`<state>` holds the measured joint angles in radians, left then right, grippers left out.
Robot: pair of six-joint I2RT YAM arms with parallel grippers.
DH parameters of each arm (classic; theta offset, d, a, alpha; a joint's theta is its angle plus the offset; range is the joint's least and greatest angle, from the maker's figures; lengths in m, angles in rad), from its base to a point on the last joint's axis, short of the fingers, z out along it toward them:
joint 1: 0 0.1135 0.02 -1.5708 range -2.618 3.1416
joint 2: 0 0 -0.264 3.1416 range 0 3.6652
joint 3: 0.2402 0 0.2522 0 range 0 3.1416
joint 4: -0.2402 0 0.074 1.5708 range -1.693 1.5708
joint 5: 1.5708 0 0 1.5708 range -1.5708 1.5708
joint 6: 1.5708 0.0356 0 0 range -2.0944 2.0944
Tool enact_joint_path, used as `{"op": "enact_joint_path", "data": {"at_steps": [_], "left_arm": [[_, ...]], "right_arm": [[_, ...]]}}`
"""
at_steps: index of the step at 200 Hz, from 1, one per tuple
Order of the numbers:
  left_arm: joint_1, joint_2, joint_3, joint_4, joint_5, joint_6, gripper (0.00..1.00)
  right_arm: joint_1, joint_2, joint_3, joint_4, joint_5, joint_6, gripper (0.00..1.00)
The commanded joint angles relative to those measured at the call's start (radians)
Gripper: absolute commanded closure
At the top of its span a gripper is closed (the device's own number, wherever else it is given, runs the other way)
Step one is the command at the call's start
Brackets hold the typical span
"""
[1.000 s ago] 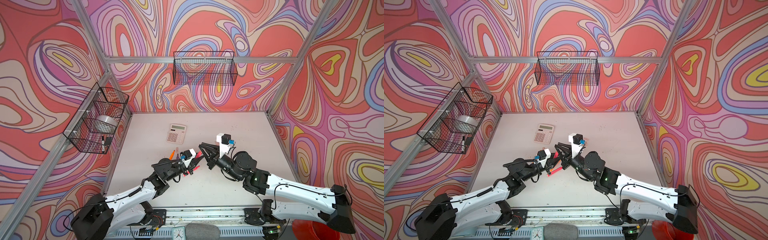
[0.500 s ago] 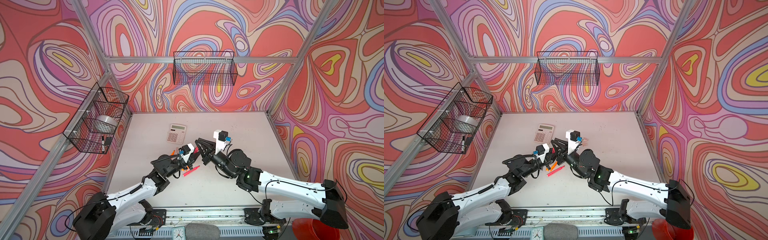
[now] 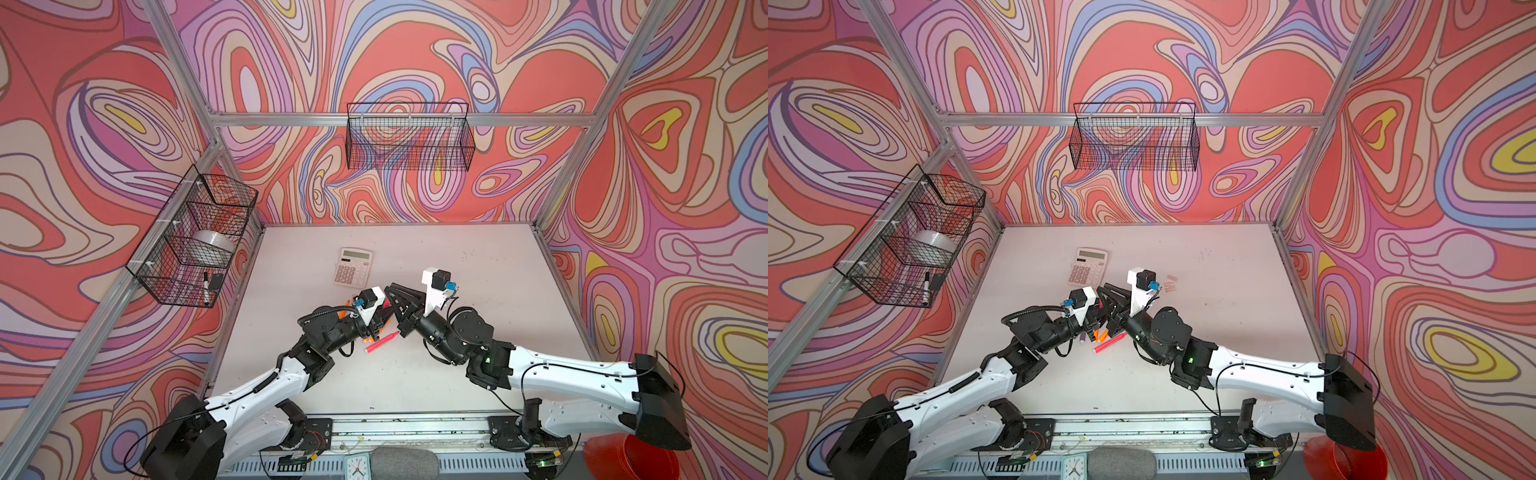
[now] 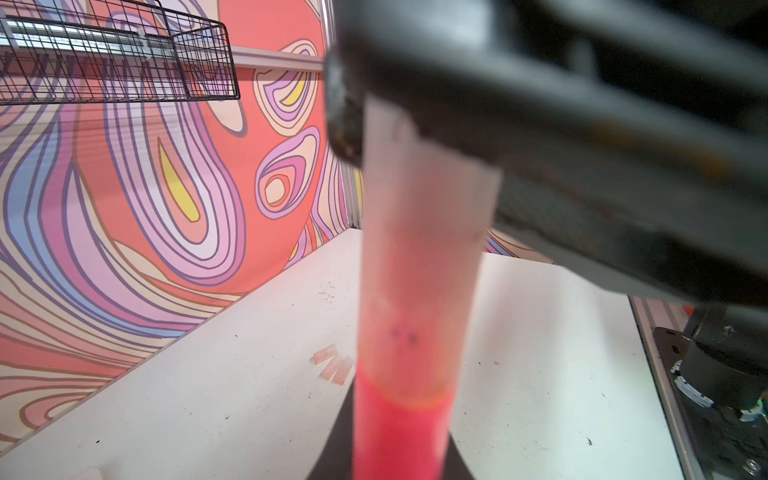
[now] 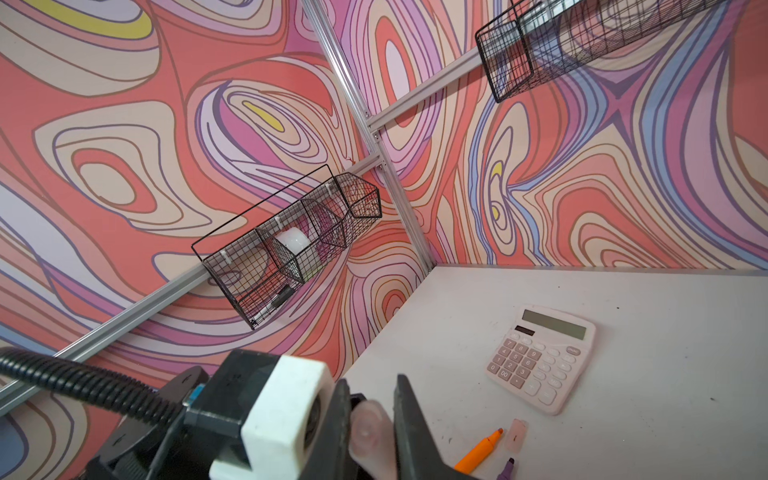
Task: Insert the pens into the pen caps
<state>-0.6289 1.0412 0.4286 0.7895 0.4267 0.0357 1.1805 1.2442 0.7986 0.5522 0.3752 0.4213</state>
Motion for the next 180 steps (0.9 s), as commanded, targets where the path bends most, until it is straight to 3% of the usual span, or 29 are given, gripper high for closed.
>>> {"op": "enact_joint_path", "data": {"at_steps": [1, 46, 89, 115, 130, 180], "left_arm": [[0.137, -0.048, 0.125, 0.495, -0.34, -0.294, 1.0], [0.159, -0.085, 0.133, 0.472, -0.326, -0.292, 1.0], [0.159, -0.125, 0.141, 0.318, -0.217, -0.257, 1.0], [0.158, -0.144, 0.202, -0.05, 0.006, -0.229, 1.0], [0.154, -0.158, 0.16, -0.128, 0.065, -0.272, 1.0], [0.091, -0.301, -0.115, -0.203, 0.116, -0.36, 1.0]], "right_arm": [[0.152, 0.093, -0.147, -0.494, -0.219, 0.098, 1.0], [0.156, 0.078, -0.2, -0.472, -0.138, 0.156, 1.0], [0.154, -0.007, -0.206, -0.465, -0.1, 0.145, 1.0], [0.146, -0.074, -0.143, -0.517, -0.09, 0.073, 0.65], [0.127, -0.108, -0.094, -0.565, -0.084, 0.03, 0.52], [-0.025, -0.234, -0.099, -0.513, -0.254, 0.006, 0.48]]}}
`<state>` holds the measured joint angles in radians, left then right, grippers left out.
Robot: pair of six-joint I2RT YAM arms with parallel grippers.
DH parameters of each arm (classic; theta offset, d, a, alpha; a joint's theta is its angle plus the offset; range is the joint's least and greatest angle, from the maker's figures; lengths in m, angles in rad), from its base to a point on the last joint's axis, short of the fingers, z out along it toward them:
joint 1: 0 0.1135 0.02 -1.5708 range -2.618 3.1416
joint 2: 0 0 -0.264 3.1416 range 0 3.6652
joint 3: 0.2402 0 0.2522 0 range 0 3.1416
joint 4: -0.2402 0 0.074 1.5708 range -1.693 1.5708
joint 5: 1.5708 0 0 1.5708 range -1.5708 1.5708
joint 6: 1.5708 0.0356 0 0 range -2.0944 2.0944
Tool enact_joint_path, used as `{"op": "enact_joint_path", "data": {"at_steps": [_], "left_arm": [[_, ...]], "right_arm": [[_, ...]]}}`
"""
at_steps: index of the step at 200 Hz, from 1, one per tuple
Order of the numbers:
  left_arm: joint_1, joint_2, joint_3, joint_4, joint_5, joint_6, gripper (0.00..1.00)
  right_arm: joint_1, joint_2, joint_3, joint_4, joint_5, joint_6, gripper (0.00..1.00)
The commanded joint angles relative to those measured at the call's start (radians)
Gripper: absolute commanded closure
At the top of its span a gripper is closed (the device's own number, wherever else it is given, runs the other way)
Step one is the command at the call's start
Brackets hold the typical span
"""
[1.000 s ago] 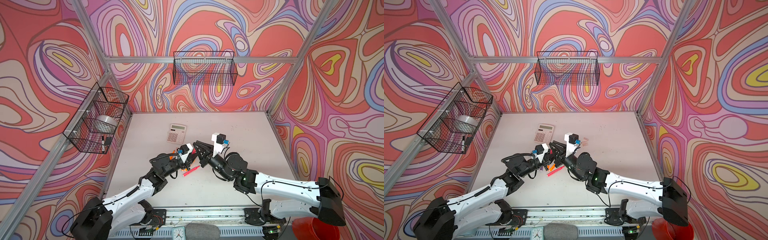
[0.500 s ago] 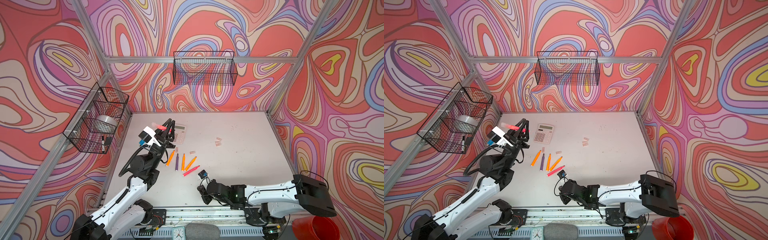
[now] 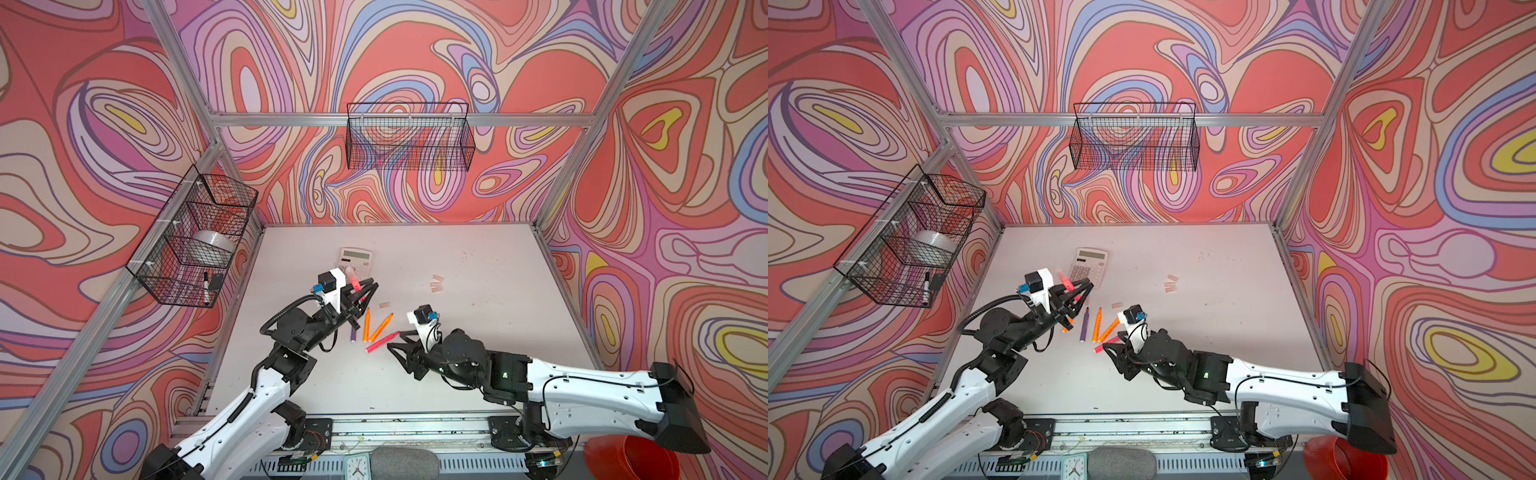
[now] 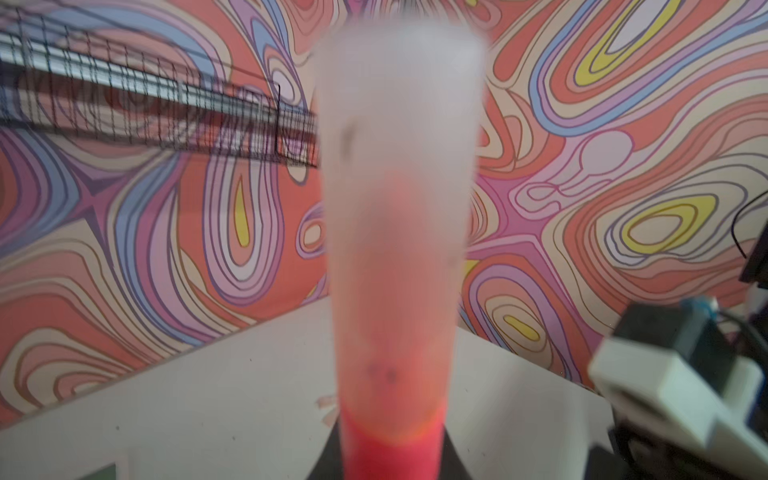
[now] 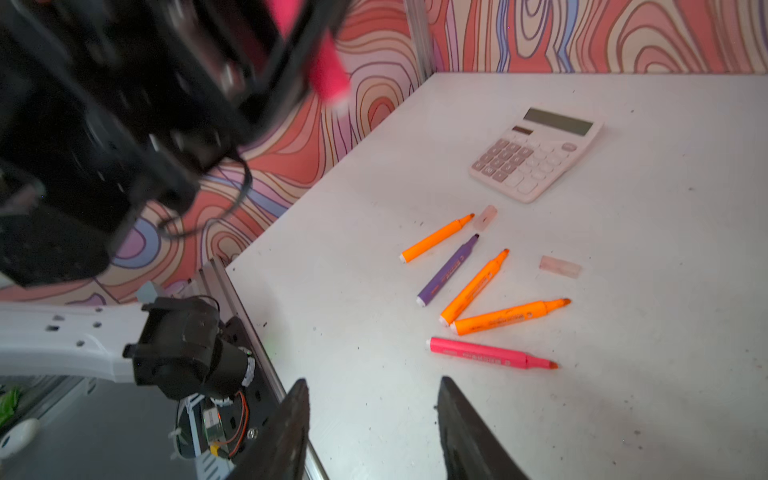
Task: Insert the pens into the pen caps
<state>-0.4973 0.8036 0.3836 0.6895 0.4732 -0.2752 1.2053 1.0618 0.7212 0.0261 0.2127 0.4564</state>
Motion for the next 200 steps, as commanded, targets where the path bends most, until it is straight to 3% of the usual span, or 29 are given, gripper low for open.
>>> {"op": "enact_joint_path", "data": {"at_steps": [1, 33, 57, 200], "left_arm": [[-0.045, -0.066, -0.073, -0.109, 0.069, -0.048, 1.0], [-0.154, -0.111, -0.105, -0.304, -0.015, -0.008, 1.0], [-0.199, -0.114, -0.136, -0.3, -0.03, -0.026, 1.0], [-0.322, 0.012, -0.092, -0.298, -0.094, 0.035, 1.0]], "right_arm": [[-0.051, -0.054, -0.022, 0.015, -0.095, -0.03, 0.48], [-0.055, -0.107, -0.031, 0.094, -0.186, -0.063, 0.4], [-0.055, -0.081, -0.033, 0.143, -0.215, -0.053, 0.4], [-0.122, 0.075, 0.029, 0.193, -0.17, 0.001, 0.63]]}}
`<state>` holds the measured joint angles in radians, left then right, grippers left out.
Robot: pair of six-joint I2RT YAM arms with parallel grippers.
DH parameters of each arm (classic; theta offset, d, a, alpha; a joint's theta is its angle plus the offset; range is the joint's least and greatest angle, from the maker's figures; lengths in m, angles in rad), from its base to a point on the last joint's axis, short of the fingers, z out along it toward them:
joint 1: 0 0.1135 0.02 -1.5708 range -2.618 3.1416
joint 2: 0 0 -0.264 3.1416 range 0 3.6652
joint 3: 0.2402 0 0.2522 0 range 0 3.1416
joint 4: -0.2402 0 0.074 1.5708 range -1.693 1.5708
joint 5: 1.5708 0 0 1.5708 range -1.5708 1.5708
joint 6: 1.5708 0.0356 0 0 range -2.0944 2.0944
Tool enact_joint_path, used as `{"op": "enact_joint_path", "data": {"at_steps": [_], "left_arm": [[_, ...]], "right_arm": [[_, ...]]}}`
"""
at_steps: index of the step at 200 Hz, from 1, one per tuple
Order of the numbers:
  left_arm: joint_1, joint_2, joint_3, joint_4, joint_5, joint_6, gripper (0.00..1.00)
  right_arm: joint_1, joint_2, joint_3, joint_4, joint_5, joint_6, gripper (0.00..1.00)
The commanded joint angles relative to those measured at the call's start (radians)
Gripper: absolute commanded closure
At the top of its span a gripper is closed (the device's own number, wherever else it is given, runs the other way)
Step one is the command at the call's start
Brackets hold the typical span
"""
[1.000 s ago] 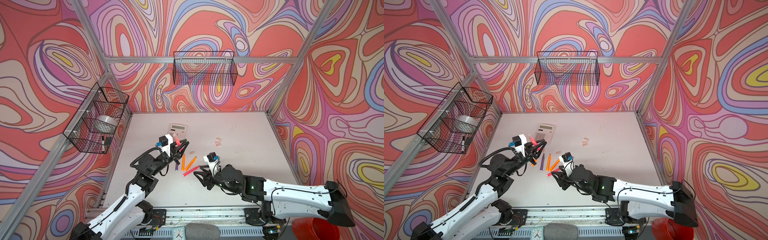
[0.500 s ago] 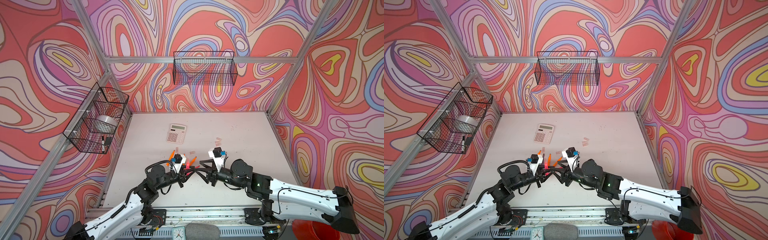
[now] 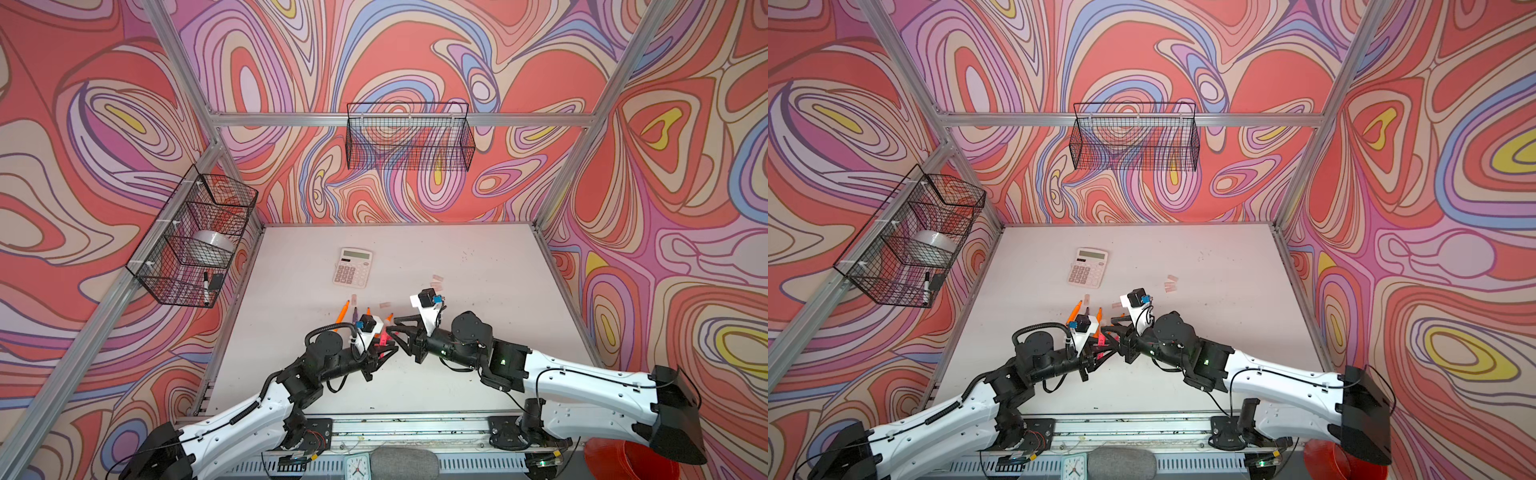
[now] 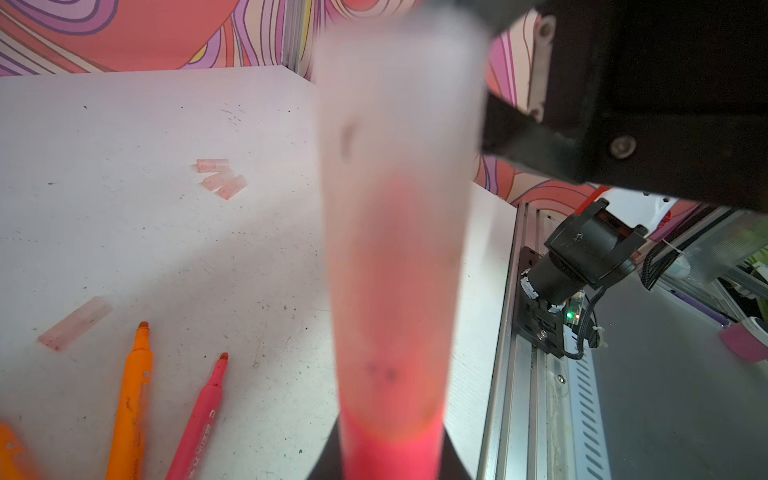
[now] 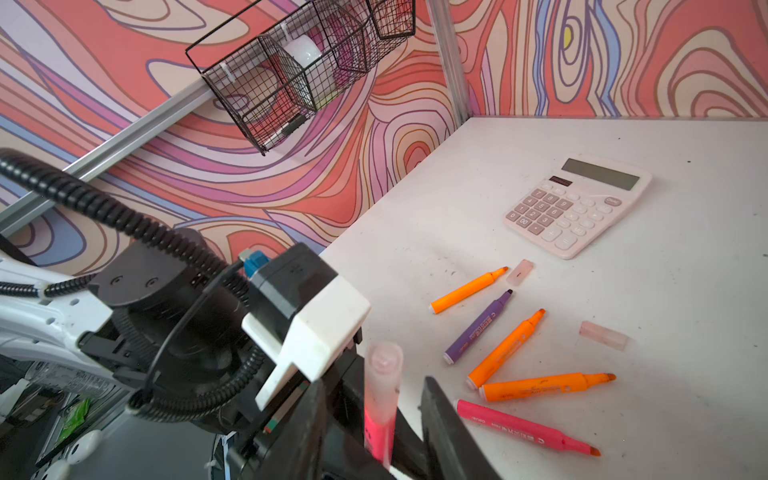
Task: Insert the pens into the pen caps
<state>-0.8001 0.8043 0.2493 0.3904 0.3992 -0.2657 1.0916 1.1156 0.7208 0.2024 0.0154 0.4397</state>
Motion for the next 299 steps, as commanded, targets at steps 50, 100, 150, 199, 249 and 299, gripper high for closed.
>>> {"op": "enact_joint_path", "data": {"at_steps": [50, 100, 150, 199, 249, 299], "left_arm": [[-0.032, 0.036, 0.062, -0.001, -0.026, 0.039, 1.0], [-0.037, 0.063, 0.079, -0.015, -0.055, 0.066, 1.0], [-0.037, 0.047, 0.108, 0.051, -0.155, 0.094, 1.0], [-0.036, 0.065, 0.157, 0.074, -0.132, 0.129, 1.0], [-0.036, 0.063, 0.16, 0.09, -0.153, 0.154, 1.0], [-0.035, 0.092, 0.223, 0.106, -0.246, 0.223, 1.0]], "right_arm": [[-0.013, 0.056, 0.046, 0.019, 0.019, 0.024, 0.67], [-0.013, 0.072, 0.054, 0.011, 0.016, 0.027, 1.0], [-0.013, 0.051, -0.01, 0.021, 0.062, 0.078, 1.0], [-0.019, 0.037, -0.033, -0.05, 0.184, 0.134, 1.0], [-0.025, 0.011, -0.06, -0.047, 0.176, 0.142, 1.0], [0.001, 0.08, -0.062, 0.006, 0.02, 0.078, 1.0]]}}
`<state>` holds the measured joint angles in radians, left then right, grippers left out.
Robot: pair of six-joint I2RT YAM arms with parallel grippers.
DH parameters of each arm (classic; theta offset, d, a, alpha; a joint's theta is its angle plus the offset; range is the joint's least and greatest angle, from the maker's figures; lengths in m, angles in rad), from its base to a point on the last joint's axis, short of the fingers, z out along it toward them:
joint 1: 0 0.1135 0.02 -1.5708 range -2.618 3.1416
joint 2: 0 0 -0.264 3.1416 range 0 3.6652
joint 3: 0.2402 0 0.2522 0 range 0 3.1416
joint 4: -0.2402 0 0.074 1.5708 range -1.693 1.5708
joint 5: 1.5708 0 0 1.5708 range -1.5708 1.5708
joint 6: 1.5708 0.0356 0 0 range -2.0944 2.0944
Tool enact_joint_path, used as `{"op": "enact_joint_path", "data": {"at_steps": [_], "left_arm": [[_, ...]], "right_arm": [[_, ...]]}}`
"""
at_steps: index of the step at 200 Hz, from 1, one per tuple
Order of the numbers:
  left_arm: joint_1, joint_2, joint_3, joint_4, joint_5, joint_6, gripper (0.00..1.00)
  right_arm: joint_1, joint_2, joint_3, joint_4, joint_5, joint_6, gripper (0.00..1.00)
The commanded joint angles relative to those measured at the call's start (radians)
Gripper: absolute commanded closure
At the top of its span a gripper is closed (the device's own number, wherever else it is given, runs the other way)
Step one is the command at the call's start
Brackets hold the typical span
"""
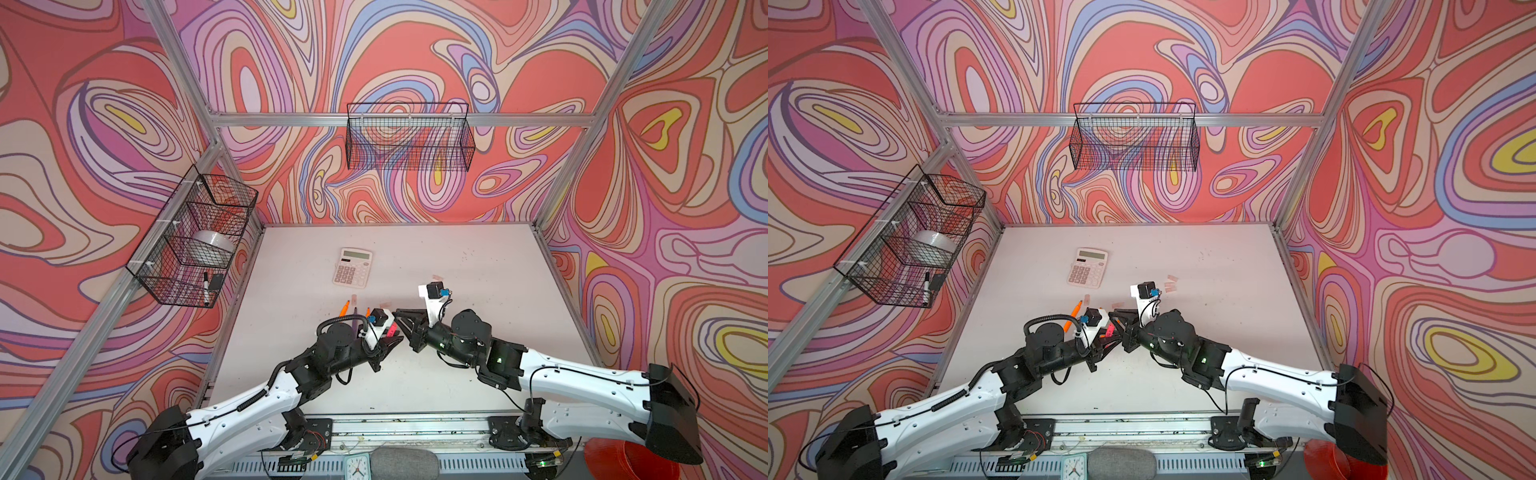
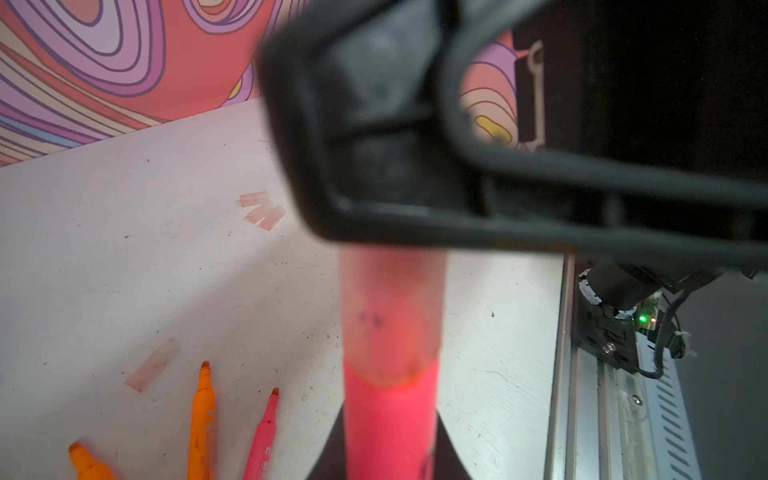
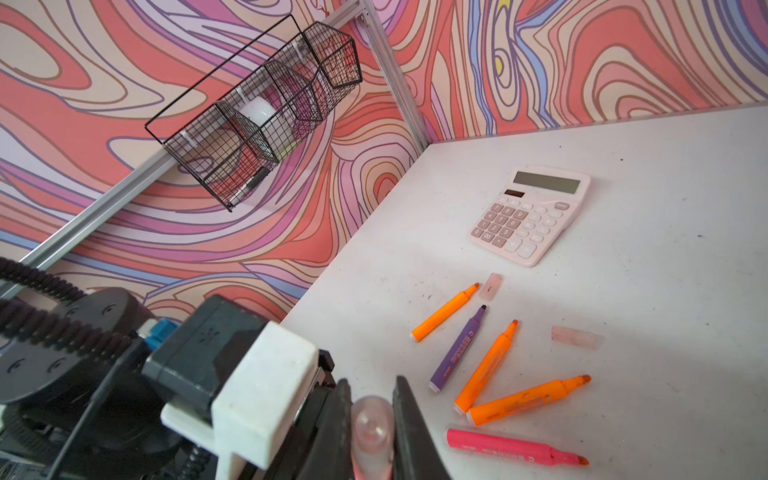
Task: Insert the pens into the pen caps
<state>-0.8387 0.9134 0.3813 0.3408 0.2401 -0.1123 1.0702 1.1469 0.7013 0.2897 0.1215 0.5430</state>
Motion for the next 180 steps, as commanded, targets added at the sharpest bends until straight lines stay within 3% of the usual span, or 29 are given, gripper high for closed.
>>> {"op": "enact_joint_path", "data": {"at_steps": [1, 36, 105, 149, 180], "left_arm": [[0.003, -0.017, 0.092, 0.156, -0.09, 0.072, 1.0], [0.076, -0.006, 0.252, 0.088, -0.077, 0.096, 1.0], [0.217, 0.061, 0.49, 0.074, 0.079, 0.038, 1.0], [0.323, 0.077, 0.505, 0.155, 0.203, -0.065, 1.0], [0.337, 0.07, 0.489, 0.184, 0.231, -0.065, 1.0]], "right_arm": [[0.024, 0.05, -0.043, -0.081, -0.086, -0.027, 1.0], [0.082, 0.078, -0.084, -0.068, -0.09, -0.06, 1.0], [0.113, 0.157, -0.173, 0.054, -0.157, -0.047, 1.0], [0.12, 0.168, -0.214, 0.165, -0.283, -0.086, 1.0], [0.12, 0.165, -0.227, 0.226, -0.373, -0.102, 1.0]]}}
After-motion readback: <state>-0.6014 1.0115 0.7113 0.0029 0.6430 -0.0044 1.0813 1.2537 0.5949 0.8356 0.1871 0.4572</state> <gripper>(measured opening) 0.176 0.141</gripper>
